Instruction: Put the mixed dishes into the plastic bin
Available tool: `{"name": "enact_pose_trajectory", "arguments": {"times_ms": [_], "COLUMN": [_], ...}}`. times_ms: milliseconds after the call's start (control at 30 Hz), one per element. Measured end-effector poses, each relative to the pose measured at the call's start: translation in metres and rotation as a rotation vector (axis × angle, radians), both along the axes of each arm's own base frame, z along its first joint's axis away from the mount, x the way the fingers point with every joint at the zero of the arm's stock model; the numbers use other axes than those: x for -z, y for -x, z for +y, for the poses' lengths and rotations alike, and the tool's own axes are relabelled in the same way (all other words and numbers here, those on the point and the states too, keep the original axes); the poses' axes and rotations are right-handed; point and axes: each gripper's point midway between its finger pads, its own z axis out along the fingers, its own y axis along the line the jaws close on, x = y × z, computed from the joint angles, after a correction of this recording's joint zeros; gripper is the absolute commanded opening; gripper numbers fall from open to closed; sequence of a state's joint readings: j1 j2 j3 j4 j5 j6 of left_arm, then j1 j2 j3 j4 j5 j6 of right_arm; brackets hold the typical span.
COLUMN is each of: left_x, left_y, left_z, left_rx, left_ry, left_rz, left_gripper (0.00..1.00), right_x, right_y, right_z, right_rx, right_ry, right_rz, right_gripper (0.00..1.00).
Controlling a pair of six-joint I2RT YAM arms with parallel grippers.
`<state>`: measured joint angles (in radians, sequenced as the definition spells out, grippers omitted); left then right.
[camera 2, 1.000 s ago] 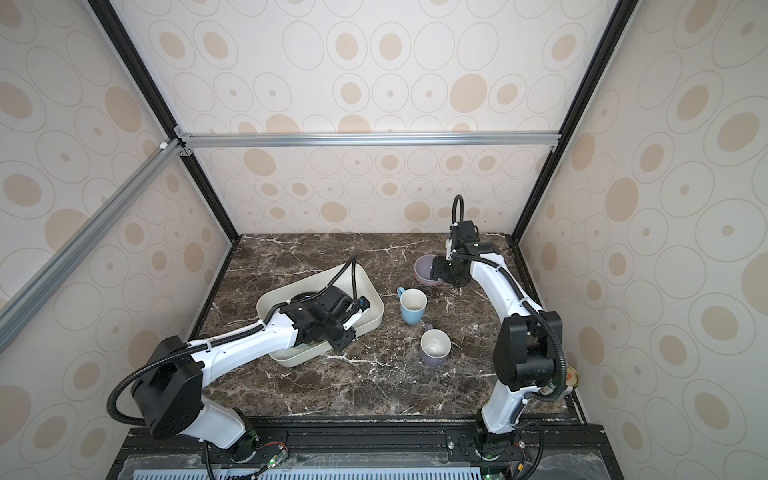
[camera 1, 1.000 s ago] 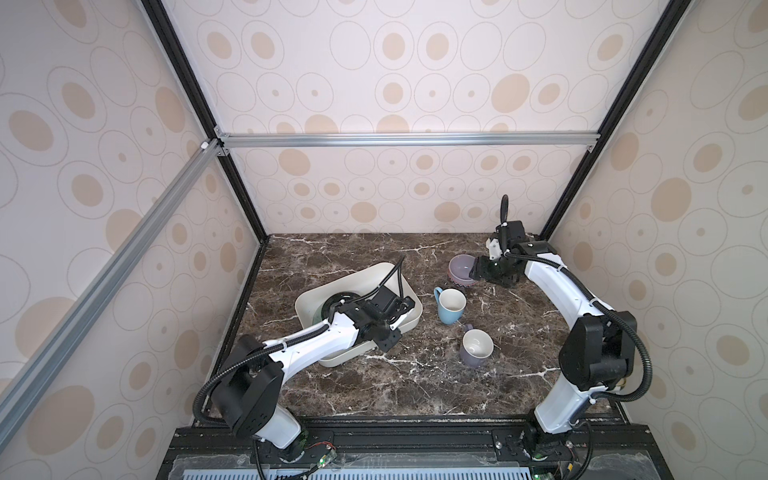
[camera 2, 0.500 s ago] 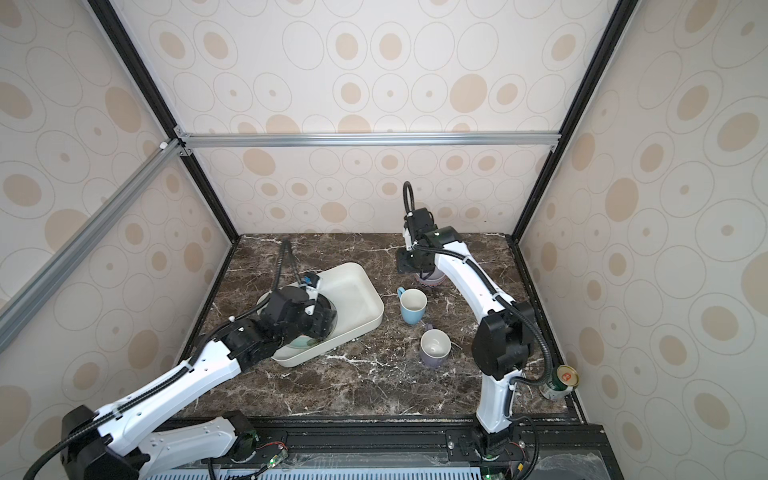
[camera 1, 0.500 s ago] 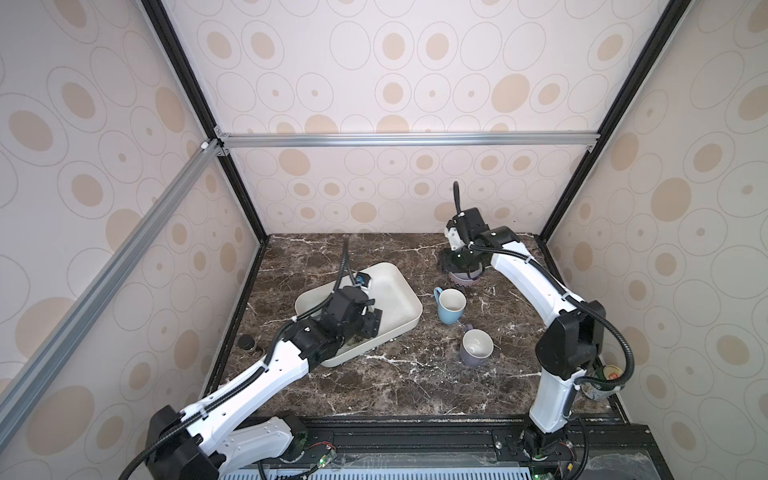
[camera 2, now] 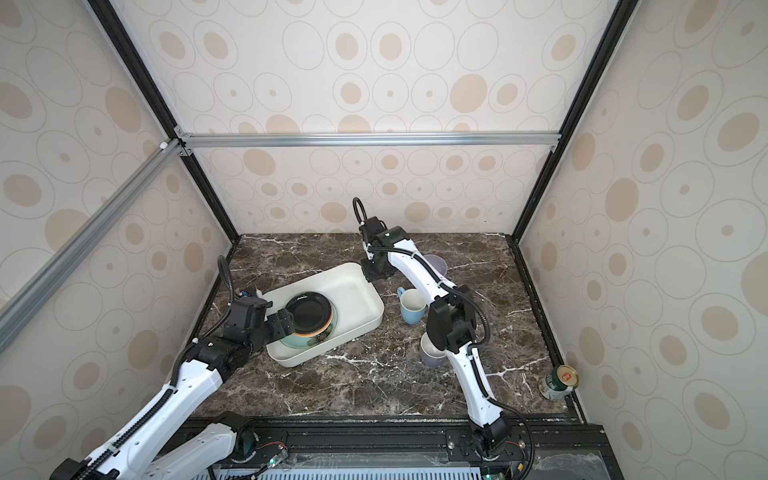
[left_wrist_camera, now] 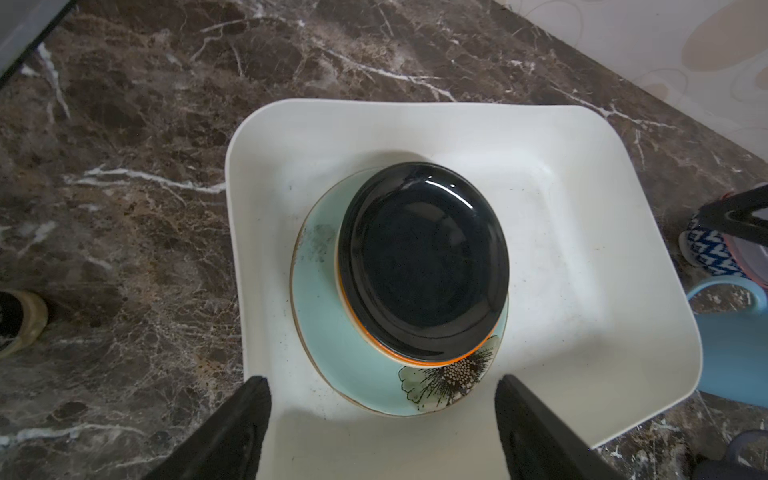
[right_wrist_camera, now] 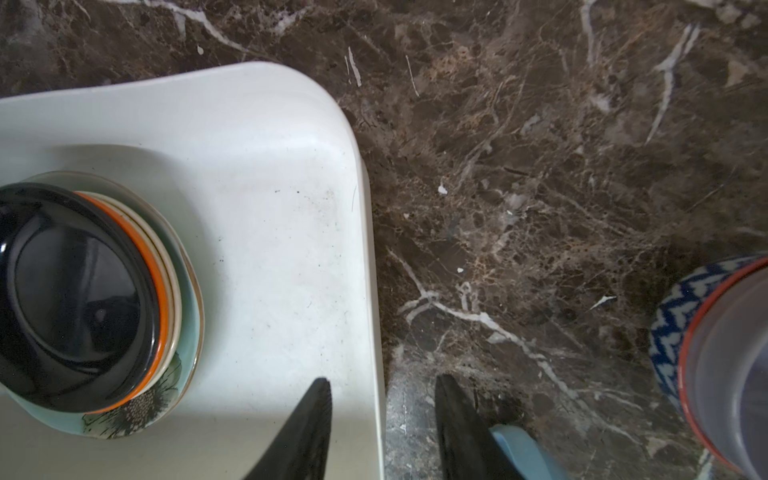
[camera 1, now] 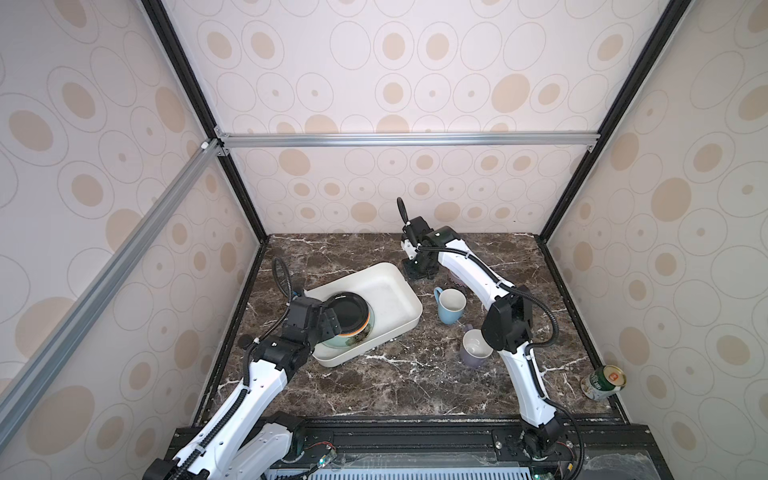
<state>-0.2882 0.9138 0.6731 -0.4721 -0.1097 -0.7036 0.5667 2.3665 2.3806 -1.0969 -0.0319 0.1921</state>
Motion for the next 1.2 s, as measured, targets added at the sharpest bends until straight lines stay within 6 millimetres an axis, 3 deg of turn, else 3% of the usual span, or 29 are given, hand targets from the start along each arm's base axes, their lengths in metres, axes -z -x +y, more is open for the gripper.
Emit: {"name": "enact_pose_trajectory", "arguments": {"times_ms": [400, 567, 800, 1000, 1200], "left_x": [0.013, 0.019, 0.026, 0.042, 0.043], "left_y": [-0.012, -0.015, -0.025, -0.028, -0.036], "left_z": [0.008, 0.016, 0.018, 0.017, 0.013], "left_rx": [-0.034, -0.059, -0.068, -0.066, -0.054], "left_ry": [0.064, 0.073, 0.092, 0.100, 0.114], "left_rz": [0.011, 0.016, 0.016, 0.040, 0.027], "left_gripper": [0.86, 0.86, 0.85, 0.85, 0.84], "right_x": [0.036, 0.038, 0.048, 0.074, 0.073], "right_y": [-0.004, -0.001, 0.003, 0.022, 0.047], "right_z": [0.003, 0.005, 0.006, 0.000, -0.017], "right_rx": [0.000, -0.005, -0.004, -0.013, 0.003], "right_ry": [0.036, 0.026, 0.034, 0.070, 0.104], "right_rz": [0.063, 0.081, 0.102, 0.161, 0.197], "right_gripper": [0.38, 0.21, 0.11, 0.07, 0.07]}}
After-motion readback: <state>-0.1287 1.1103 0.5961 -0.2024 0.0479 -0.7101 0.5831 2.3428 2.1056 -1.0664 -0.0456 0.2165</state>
